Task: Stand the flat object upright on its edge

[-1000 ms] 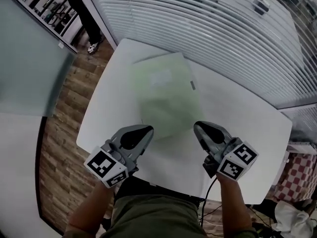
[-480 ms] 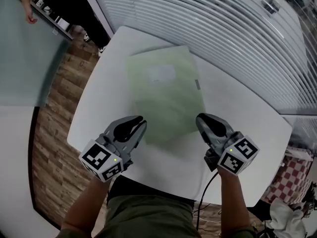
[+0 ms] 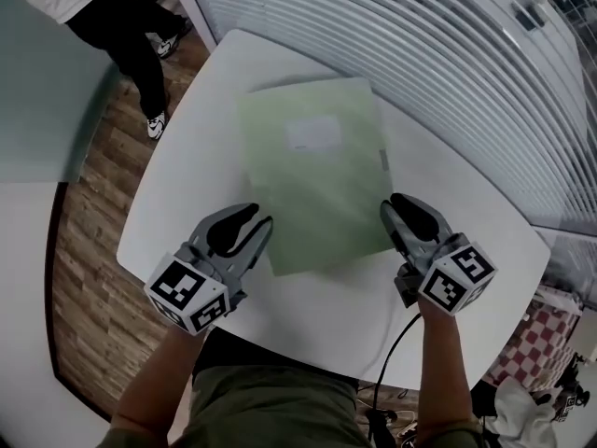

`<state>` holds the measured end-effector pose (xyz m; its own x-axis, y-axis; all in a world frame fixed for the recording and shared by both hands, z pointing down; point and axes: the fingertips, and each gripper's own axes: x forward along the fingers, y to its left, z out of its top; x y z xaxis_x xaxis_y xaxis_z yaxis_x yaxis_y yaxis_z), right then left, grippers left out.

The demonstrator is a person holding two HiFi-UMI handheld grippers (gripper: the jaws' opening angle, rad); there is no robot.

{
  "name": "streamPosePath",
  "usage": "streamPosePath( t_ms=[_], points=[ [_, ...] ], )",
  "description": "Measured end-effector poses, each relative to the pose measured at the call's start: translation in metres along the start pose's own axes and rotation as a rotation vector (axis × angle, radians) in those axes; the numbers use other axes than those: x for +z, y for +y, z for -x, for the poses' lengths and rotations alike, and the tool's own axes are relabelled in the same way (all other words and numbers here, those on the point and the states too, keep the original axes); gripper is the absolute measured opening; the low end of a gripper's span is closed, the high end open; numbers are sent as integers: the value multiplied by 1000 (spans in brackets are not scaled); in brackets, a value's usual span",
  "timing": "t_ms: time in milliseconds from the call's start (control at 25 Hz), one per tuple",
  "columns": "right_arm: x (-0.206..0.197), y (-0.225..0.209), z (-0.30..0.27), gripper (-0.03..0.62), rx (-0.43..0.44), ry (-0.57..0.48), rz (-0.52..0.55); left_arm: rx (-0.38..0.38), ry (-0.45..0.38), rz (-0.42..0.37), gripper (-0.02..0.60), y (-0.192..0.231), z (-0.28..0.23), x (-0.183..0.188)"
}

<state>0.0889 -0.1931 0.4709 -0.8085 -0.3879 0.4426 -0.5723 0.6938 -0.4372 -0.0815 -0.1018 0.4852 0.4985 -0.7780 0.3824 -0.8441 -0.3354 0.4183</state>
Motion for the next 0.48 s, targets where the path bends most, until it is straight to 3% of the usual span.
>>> streamPosePath(
  t_ms=[480],
  points=[
    [-3,-26,-24,135,-15,54,36,69,7,77,164,30,-5,-13]
  ],
)
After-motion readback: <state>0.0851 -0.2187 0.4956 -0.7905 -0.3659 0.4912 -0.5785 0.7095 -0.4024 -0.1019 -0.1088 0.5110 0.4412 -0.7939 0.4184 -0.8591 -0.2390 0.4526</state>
